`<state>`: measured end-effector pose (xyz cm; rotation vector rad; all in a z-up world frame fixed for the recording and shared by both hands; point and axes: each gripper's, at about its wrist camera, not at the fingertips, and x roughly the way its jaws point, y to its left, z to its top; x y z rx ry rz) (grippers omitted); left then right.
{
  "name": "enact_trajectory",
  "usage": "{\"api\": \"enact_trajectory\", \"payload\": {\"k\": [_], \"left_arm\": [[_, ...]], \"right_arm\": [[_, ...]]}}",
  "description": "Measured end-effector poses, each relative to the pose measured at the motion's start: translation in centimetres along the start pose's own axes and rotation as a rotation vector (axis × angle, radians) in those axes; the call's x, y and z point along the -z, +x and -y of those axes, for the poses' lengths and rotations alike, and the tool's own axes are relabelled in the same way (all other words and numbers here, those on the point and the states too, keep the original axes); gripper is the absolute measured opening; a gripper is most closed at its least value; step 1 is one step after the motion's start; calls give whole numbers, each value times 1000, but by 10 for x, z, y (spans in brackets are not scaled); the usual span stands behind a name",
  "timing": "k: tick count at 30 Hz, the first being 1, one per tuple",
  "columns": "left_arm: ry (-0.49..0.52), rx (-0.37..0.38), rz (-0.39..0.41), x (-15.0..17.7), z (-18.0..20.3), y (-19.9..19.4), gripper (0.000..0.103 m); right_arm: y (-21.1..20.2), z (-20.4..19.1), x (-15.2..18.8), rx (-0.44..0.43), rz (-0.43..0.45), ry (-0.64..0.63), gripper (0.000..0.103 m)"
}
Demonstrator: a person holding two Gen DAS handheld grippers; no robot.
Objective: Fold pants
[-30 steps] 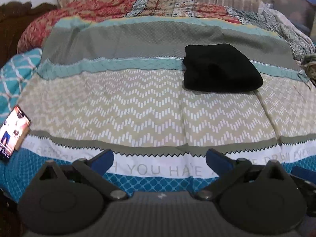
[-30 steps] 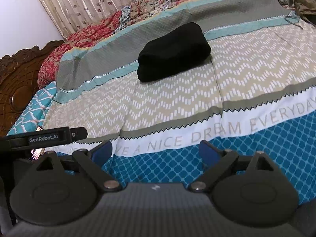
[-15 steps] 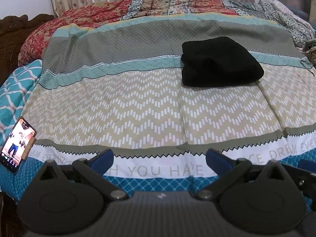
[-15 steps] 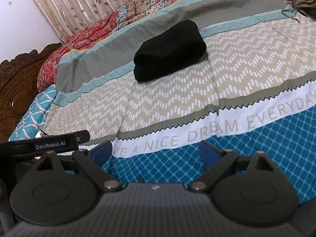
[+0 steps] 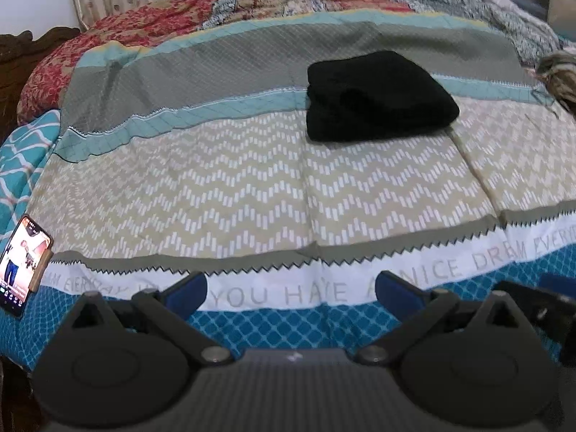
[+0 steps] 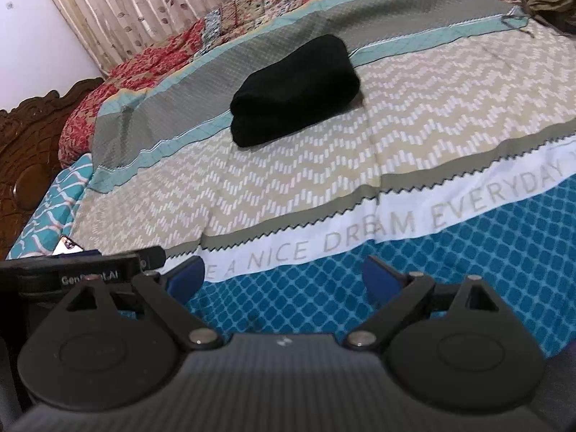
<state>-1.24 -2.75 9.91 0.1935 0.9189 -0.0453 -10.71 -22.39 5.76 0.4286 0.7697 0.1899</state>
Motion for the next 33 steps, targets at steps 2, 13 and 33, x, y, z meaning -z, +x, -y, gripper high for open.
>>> {"api": "enact_trajectory", "payload": {"k": [2, 13, 33], "left_arm": [[22, -3, -24, 1, 5, 2, 103], [35, 13, -33, 5, 15, 3, 103], [27, 10, -38, 8, 14, 7, 103]], "right_arm": [[-4, 4, 0, 15, 14, 3, 96], [-6, 18, 1, 40, 14, 42, 96], [-4, 18, 1, 61, 31, 7, 96]]}}
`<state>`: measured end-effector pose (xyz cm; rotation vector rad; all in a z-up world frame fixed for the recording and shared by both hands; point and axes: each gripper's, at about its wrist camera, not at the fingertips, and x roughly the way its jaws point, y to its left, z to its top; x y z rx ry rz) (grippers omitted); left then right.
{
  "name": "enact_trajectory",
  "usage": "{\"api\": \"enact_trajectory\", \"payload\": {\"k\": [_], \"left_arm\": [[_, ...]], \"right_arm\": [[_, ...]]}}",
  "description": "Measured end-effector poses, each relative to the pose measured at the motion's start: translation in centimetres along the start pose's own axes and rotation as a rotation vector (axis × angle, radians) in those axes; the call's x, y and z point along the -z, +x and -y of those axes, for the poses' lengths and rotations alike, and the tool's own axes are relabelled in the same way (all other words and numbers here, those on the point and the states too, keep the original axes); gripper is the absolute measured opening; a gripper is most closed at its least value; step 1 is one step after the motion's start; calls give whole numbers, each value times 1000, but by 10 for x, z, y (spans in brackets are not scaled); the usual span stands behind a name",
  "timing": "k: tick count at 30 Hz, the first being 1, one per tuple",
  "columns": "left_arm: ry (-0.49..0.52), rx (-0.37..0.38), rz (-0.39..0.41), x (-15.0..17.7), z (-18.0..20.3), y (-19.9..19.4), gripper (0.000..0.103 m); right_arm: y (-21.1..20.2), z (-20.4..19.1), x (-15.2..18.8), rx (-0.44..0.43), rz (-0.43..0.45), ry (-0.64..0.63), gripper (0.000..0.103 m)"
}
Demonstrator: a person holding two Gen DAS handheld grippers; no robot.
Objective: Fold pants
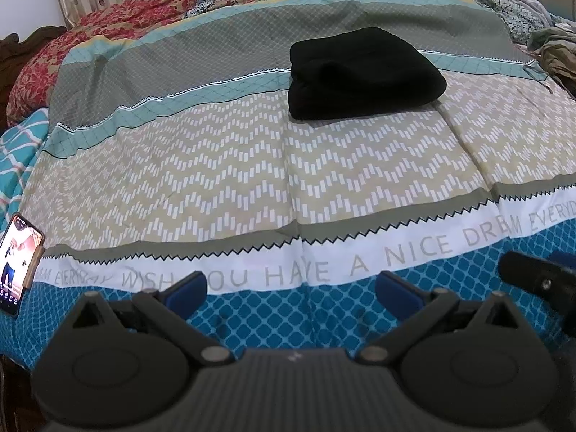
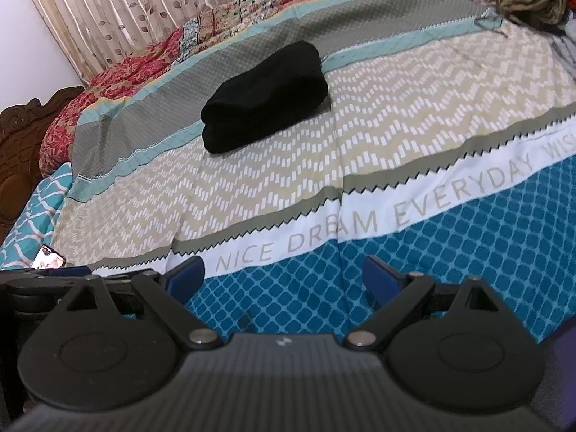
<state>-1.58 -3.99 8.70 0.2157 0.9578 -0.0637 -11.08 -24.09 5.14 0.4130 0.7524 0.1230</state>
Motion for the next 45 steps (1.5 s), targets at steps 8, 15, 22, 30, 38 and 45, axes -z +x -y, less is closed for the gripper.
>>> {"api": "enact_trajectory", "payload": {"k": [8, 15, 22, 30, 38, 45], "left_arm": [[-14, -4, 17, -1, -3, -4, 103], [-5, -4, 35, -1, -1, -9, 103], [4, -24, 74, -2, -2, -16, 103], [-5, -58, 112, -5, -7, -24, 103], [-19, -73, 133, -6, -11, -32, 103], [-24, -76, 148, -5, -13, -38, 103]], "right_arm": [[-9, -7, -2, 44, 84, -55, 96], [-15, -13, -3, 56, 128, -84, 96], [-21, -17, -5, 72, 167, -89, 96], [-30, -23, -9, 73, 205, -98, 96], [-38, -31, -12, 59, 233, -111, 96], [-46, -34, -12, 52, 254, -114, 96]]}}
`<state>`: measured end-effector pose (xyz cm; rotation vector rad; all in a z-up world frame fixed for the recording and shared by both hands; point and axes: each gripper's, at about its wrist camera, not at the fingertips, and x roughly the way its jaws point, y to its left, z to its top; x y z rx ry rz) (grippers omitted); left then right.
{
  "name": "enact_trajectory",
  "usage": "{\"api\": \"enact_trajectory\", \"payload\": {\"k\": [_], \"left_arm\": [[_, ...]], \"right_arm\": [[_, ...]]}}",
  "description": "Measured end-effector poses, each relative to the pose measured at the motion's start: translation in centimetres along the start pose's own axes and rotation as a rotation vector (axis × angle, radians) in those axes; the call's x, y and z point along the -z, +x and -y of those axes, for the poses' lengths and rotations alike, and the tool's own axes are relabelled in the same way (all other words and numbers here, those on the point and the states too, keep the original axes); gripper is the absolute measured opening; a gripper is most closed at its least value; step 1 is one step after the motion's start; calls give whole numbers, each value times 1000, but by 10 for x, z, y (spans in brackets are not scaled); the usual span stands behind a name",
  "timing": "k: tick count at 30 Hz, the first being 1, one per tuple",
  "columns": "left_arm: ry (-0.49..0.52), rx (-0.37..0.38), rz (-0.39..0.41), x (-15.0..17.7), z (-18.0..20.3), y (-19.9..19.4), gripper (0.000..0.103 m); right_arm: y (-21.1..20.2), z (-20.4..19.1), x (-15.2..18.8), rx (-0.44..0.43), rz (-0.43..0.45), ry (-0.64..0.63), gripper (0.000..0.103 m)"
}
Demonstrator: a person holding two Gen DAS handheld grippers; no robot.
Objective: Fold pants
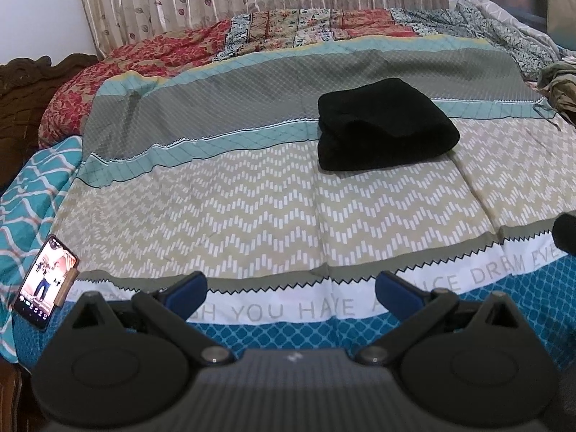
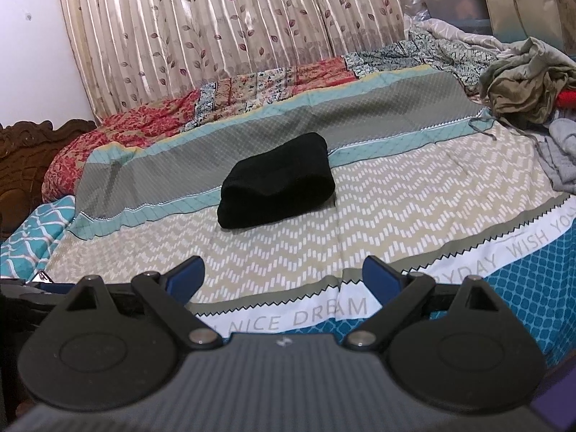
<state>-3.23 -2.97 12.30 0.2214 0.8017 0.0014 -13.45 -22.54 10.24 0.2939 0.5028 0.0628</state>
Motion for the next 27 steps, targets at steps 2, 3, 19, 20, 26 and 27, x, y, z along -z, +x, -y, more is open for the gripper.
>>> {"api": "enact_trajectory", "payload": {"k": [2, 3, 19, 20, 26, 27], "left_arm": [[-4, -4, 5, 0, -1, -2, 103], [-7, -5, 8, 0, -2, -4, 103], [1, -70, 98, -1, -4, -20, 103], [-1, -72, 98, -1, -4, -20, 103], [-10, -53, 91, -3, -4, -23, 103], [-13, -43, 88, -4, -4, -24, 103]], "right_arm": [[-2, -1, -1, -2, 9, 1, 96], [-4, -1, -1, -2, 13, 2, 96], [-15, 0, -10, -9, 60, 24, 96], [-16, 1, -11, -9, 65, 25, 96], [-21, -1, -18, -9, 87, 32, 96], [-22, -1, -18, -7, 89, 30, 96]]}}
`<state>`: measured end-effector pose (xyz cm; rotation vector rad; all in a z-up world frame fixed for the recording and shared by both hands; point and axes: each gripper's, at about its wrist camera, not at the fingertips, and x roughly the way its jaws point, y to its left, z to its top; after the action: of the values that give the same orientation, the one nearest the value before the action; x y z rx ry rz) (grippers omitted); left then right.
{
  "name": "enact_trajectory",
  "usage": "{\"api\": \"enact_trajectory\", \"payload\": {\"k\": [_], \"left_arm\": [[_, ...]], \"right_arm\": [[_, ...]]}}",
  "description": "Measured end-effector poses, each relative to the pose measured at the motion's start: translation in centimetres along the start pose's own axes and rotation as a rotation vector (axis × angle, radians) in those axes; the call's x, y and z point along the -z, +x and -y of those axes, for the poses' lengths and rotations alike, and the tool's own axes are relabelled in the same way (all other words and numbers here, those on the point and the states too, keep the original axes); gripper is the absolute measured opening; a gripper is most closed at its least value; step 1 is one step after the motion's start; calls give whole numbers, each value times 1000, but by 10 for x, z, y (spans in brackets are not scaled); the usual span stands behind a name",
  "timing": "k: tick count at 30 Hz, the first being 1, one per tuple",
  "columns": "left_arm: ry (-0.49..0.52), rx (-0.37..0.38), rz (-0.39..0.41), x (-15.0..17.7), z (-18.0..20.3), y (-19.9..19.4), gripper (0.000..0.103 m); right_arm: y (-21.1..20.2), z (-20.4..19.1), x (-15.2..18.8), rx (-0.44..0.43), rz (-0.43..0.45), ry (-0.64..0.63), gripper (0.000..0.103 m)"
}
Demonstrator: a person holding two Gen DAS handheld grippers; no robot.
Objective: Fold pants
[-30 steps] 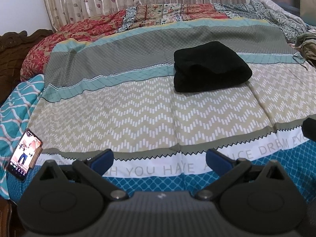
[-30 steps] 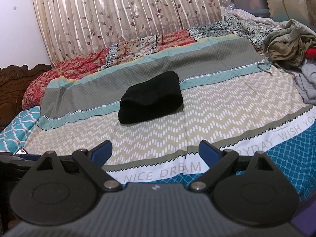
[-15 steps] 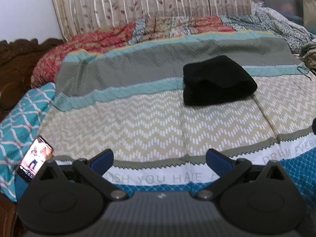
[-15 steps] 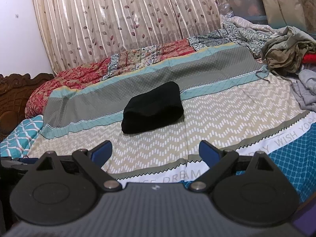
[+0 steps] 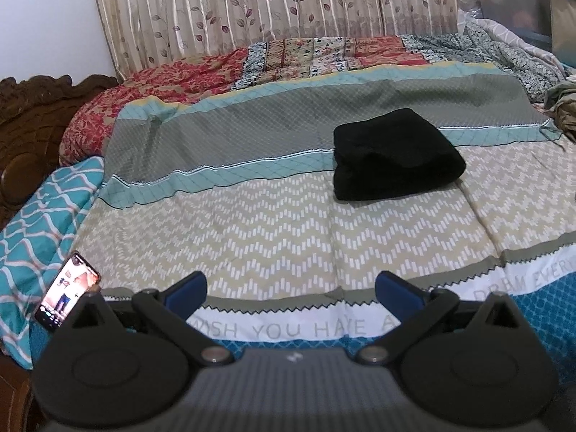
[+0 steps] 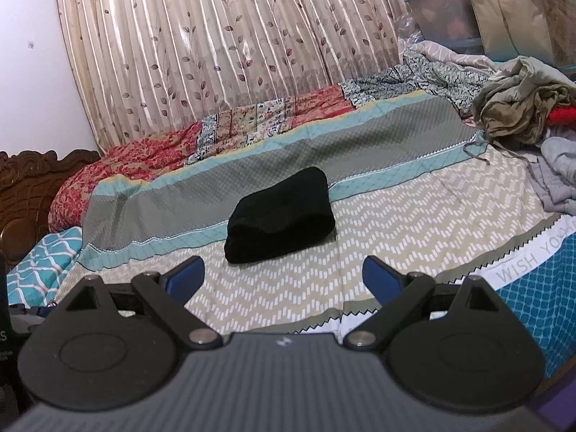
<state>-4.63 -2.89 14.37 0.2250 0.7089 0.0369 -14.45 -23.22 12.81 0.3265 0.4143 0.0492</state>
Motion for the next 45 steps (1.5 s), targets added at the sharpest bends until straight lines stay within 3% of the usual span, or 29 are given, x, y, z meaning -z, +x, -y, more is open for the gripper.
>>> {"api": "enact_trajectory", "payload": {"k": [11, 45], "left_arm": [[-18, 61, -20, -8, 4, -11, 103], [12, 64, -59, -5, 12, 1, 103]], "right_arm": [[-1, -4, -6, -18, 3, -22, 96], [7, 3, -2, -15, -41, 11, 96]]}}
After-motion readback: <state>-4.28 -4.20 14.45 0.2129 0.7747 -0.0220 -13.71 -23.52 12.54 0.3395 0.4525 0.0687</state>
